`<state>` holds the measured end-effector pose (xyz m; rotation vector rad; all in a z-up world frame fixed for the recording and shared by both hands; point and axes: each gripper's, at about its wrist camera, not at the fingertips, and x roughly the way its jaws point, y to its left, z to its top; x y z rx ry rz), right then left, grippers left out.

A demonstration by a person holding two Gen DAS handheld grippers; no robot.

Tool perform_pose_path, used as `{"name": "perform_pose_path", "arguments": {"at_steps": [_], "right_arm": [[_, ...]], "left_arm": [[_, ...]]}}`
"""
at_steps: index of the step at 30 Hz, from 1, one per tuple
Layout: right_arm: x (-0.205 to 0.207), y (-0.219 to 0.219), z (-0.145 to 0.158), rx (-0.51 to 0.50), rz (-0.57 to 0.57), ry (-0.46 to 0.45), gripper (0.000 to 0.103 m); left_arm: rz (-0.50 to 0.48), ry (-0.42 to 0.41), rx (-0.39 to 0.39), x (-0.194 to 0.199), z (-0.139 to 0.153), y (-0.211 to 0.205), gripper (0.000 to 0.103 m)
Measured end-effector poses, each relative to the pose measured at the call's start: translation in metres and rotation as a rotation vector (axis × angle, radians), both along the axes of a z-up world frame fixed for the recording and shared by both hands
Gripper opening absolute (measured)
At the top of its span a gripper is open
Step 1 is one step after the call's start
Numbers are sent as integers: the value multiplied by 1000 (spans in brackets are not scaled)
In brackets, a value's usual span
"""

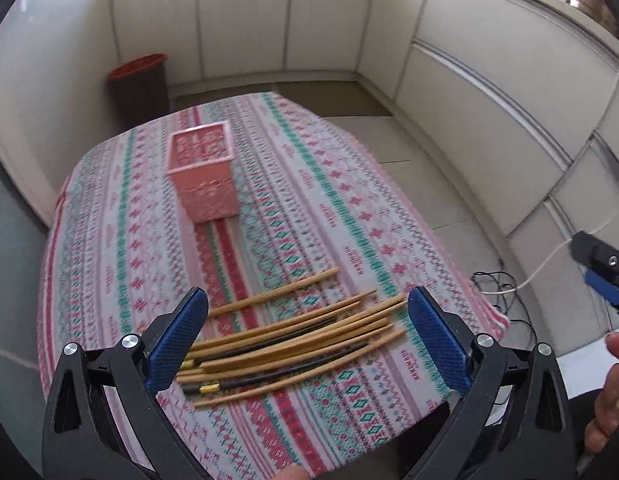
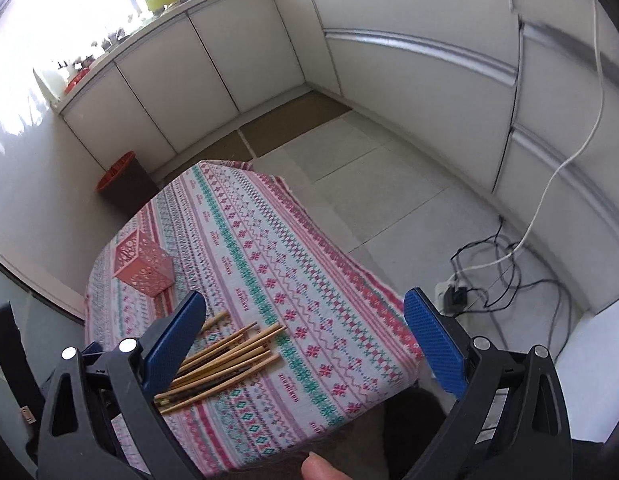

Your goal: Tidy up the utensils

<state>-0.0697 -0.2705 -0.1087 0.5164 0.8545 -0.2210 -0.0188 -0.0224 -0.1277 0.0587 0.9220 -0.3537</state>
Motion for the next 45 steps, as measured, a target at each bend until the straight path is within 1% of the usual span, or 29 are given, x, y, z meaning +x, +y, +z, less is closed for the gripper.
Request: {"name": "perform_pose_path", "arguments": {"at_steps": [1, 2, 3, 4, 5, 6, 7, 9, 11, 12, 13, 15, 17, 19, 21, 22, 24, 25, 28, 30, 32, 35, 36, 38, 40, 41, 42, 44, 45], "right_arm": [[2, -4, -5, 49, 2, 13, 96], [4, -6, -11, 83, 5, 24, 96], [7, -7, -16, 118, 13, 38, 96], [10, -8, -22, 152, 21, 58, 96], [11, -10, -27, 174, 21, 77, 96], [13, -13, -34, 202, 13, 100, 96], [14, -16, -39, 226, 5, 118, 96], [17, -24, -53, 287, -16, 155, 96], [20, -29, -64, 334, -27, 187, 96], [23, -28, -69, 345, -25, 204, 96], [25, -28, -71, 353, -19, 215, 96], [29, -24, -76, 366, 8, 233, 96], [32, -20, -79, 366, 24, 241, 96], [33, -21, -82, 364, 25, 251, 96], [34, -23, -86, 375, 20, 266, 96], [34, -23, -88, 384, 18, 273, 96], [35, -25, -91, 390, 17, 285, 96], [35, -25, -92, 388, 17, 287, 96], [36, -23, -93, 372, 16, 293, 96], [38, -20, -96, 363, 19, 302, 96], [42, -15, -101, 356, 27, 318, 96], [49, -7, -108, 349, 31, 339, 96], [52, -4, -110, 341, 29, 346, 96], [58, 3, -116, 336, 25, 359, 96], [64, 9, -126, 376, 22, 383, 96], [66, 13, -133, 414, 15, 404, 96], [67, 17, -140, 445, 7, 427, 93], [68, 26, -152, 475, -15, 480, 83], [68, 30, -155, 470, -30, 502, 72]], "left_arm": [[-86, -22, -12, 4, 1, -11, 96], [-167, -31, 10, 9, -3, -23, 96], [-248, -12, 73, 15, -13, -39, 96], [-305, 38, 155, 22, -25, -51, 96], [-335, 89, 233, 31, -39, -62, 96], [-341, 126, 288, 39, -51, -68, 96], [-341, 156, 314, 48, -62, -71, 96], [-339, 201, 303, 63, -73, -70, 95], [-336, 258, 242, 79, -85, -63, 89], [-330, 304, 237, 89, -96, -60, 76], [-321, 336, 256, 97, -102, -58, 61], [-327, 357, 270, 102, -112, -58, 48], [-353, 389, 273, 105, -123, -58, 44], [-369, 394, 295, 107, -131, -58, 43], [-391, 381, 297, 108, -132, -60, 43], [-403, 375, 308, 106, -132, -61, 37], [-440, 336, 366, 99, -134, -69, 30], [-469, 326, 377, 94, -133, -76, 20], [-494, 292, 400, 82, -133, -83, 15], [-486, 272, 381, 78, -131, -81, 14], [-468, 224, 386, 77, -126, -73, 12], [-412, 148, 356, 78, -102, -52, 10], [-396, 122, 337, 86, -95, -46, 10], [-360, 58, 283, 77, -67, -29, 10], [-334, 2, 243, 64, -43, -15, 10], [-322, -28, 223, 56, -30, -8, 10], [-311, -57, 206, 46, -19, -2, 10], [-297, -111, 164, 34, 3, 6, 10], [-295, -134, 148, 34, 5, 11, 9]]}}
